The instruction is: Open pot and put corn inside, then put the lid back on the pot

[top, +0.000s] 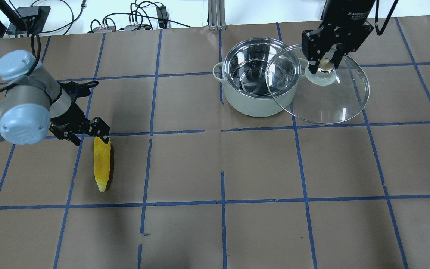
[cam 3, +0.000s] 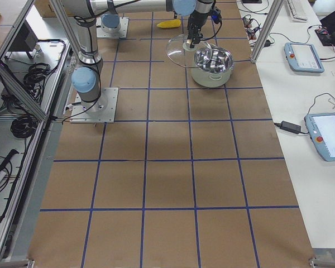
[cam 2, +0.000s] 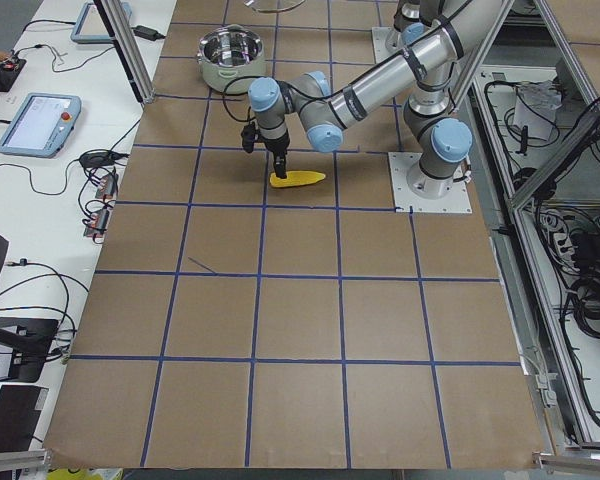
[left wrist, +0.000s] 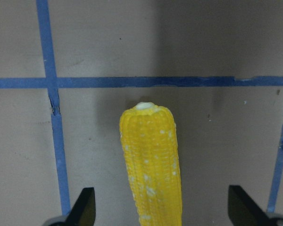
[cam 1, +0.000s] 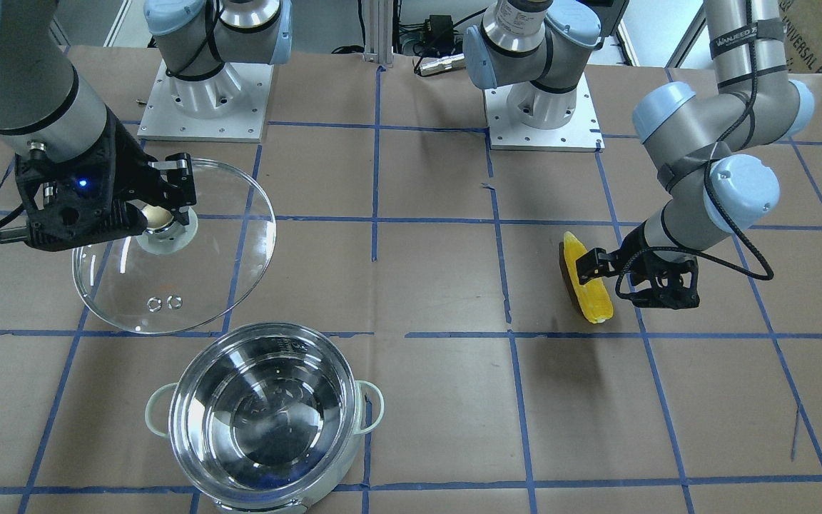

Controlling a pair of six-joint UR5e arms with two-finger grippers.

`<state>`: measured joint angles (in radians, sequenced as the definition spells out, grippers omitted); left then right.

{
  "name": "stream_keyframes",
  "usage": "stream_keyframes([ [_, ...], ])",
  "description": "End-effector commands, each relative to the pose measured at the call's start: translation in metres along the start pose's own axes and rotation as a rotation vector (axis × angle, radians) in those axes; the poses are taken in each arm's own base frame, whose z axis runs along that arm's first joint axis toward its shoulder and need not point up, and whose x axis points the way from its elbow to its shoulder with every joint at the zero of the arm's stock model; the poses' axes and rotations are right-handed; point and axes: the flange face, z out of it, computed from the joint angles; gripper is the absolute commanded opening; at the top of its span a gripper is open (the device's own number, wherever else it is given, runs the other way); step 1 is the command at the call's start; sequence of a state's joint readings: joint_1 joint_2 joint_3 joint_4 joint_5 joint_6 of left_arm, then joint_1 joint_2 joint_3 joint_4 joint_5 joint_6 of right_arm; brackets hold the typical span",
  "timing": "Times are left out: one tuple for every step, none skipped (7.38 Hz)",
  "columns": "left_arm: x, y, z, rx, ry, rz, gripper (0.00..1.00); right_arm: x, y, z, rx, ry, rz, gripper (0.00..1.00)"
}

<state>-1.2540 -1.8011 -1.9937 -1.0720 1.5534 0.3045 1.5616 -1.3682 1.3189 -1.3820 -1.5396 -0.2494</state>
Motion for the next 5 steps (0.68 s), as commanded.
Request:
stream_keyframes([
  [-0.001, 0.004, 0.047, -0.005, 0.002, -0.006, 1.00, 0.000, 0.004, 0.006, 0.004, 0.005, 0.013, 0.28],
  [-0.002, 0.004, 0.055, -0.005, 0.002, -0.003, 0.90, -0.002, 0.003, 0.006, 0.005, -0.001, 0.019, 0.28],
  [-0.002, 0.002, 0.059, -0.015, 0.001, -0.008, 0.60, -0.007, 0.003, 0.007, 0.005, -0.002, 0.012, 0.28],
  [0.002, 0.003, 0.054, -0.007, -0.001, -0.005, 0.28, -0.011, 0.002, 0.007, 0.013, 0.003, 0.004, 0.28],
  [0.005, 0.004, 0.043, 0.005, -0.012, -0.002, 0.16, -0.011, 0.002, 0.008, 0.013, 0.001, 0.004, 0.28],
])
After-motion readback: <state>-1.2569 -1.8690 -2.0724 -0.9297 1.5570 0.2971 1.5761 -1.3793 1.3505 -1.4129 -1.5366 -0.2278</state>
